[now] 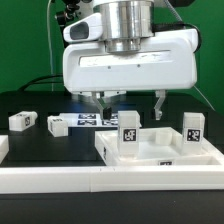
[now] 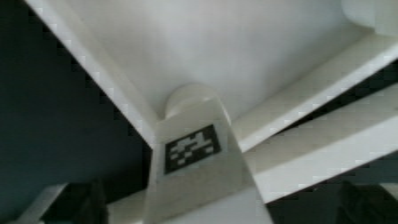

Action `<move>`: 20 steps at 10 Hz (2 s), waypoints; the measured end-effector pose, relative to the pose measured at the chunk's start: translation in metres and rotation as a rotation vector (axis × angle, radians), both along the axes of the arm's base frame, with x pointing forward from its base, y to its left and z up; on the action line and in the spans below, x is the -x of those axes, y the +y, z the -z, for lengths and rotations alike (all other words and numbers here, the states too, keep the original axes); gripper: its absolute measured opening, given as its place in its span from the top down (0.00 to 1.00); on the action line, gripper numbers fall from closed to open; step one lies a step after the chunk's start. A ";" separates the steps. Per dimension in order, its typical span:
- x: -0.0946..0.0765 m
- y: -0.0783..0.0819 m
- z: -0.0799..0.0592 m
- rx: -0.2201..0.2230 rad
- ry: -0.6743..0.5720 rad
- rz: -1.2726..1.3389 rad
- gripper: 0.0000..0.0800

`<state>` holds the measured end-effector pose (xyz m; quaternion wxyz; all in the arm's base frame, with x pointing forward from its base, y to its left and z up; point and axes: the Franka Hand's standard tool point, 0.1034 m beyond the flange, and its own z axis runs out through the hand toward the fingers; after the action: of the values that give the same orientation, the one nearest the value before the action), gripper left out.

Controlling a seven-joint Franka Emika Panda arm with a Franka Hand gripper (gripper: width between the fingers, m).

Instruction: Assemble square table

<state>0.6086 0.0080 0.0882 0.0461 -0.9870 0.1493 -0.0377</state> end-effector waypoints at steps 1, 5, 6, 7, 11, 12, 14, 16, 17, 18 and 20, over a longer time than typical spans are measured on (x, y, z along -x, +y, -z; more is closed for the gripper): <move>0.000 0.000 0.002 0.009 -0.006 -0.100 0.19; -0.001 -0.003 0.001 0.042 -0.028 -0.384 0.19; -0.002 -0.003 0.001 0.042 -0.028 -0.383 0.19; -0.001 -0.003 0.001 0.042 -0.028 -0.383 0.33; -0.001 -0.004 0.001 0.037 -0.025 -0.329 0.64; -0.001 -0.004 0.001 0.031 -0.019 -0.254 0.64; -0.001 -0.005 0.001 0.019 -0.009 -0.129 0.64; 0.000 -0.005 0.002 0.001 0.005 0.064 0.64; 0.000 -0.005 0.002 -0.009 0.012 0.166 0.64; 0.000 -0.005 0.002 -0.016 0.017 0.255 0.64; 0.000 -0.005 0.002 -0.035 0.026 0.433 0.64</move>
Offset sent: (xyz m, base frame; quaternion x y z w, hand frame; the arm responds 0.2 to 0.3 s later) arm 0.0068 -0.0011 0.0037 0.0065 -0.0052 -0.1453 0.9894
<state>0.6081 0.0025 0.0860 0.0519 -0.9313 0.3592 -0.0314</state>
